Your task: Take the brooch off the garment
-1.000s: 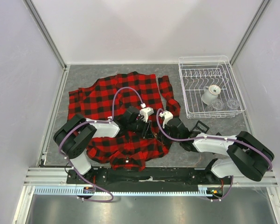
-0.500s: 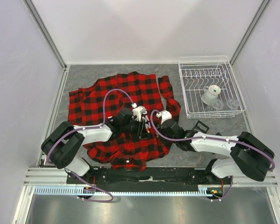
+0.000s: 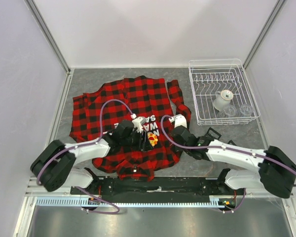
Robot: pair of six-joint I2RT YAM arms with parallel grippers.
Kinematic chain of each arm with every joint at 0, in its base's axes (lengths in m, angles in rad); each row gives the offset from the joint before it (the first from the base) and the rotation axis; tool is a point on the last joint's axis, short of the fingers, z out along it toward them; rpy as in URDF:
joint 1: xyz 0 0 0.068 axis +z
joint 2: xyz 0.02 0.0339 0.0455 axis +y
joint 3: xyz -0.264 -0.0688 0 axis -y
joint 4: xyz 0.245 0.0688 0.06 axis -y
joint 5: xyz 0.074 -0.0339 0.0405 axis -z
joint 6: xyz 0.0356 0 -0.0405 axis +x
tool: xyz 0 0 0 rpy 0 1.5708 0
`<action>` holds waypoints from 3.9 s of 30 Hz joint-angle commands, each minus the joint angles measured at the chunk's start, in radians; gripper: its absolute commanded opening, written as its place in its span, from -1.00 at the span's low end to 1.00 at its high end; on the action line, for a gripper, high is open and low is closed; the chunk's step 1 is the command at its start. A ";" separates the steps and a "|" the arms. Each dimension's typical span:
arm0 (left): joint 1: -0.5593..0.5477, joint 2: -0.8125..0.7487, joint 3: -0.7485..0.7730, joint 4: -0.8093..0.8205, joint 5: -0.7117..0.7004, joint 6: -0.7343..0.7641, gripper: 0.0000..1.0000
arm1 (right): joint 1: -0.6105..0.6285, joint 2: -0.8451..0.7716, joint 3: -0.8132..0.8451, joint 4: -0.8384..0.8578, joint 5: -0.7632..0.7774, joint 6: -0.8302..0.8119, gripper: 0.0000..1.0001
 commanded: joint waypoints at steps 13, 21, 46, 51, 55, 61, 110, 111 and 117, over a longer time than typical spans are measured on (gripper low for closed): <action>0.003 -0.493 -0.060 0.013 0.255 -0.082 0.27 | -0.003 -0.255 0.000 0.161 -0.902 -0.087 -1.00; 0.005 -0.530 -0.110 0.105 0.393 -0.110 0.11 | -0.001 -0.275 0.000 0.205 -0.996 -0.070 -1.00; 0.009 -0.490 -0.116 0.137 0.477 -0.132 -0.49 | -0.004 -0.295 -0.019 0.210 -0.942 -0.079 -1.00; 0.019 -0.499 -0.118 0.133 0.473 -0.130 -0.62 | -0.004 -0.301 -0.025 0.208 -0.942 -0.084 -1.00; 0.023 -0.516 -0.115 0.128 0.467 -0.131 -0.86 | -0.006 -0.302 -0.028 0.210 -0.937 -0.076 -1.00; 0.023 -0.537 -0.092 0.101 0.378 -0.171 -0.96 | -0.003 -0.287 -0.025 0.222 -0.853 0.002 0.10; 0.062 -0.585 -0.241 0.336 0.295 -0.388 -0.96 | 0.000 -0.328 0.141 0.149 -0.692 0.054 0.96; 0.066 -0.576 -0.248 0.364 0.304 -0.398 -0.96 | -0.007 -0.363 0.126 0.138 -0.687 0.051 0.96; 0.080 -0.533 -0.293 0.600 0.396 -0.472 -0.96 | -0.037 -0.495 -0.095 0.326 -0.908 0.085 0.72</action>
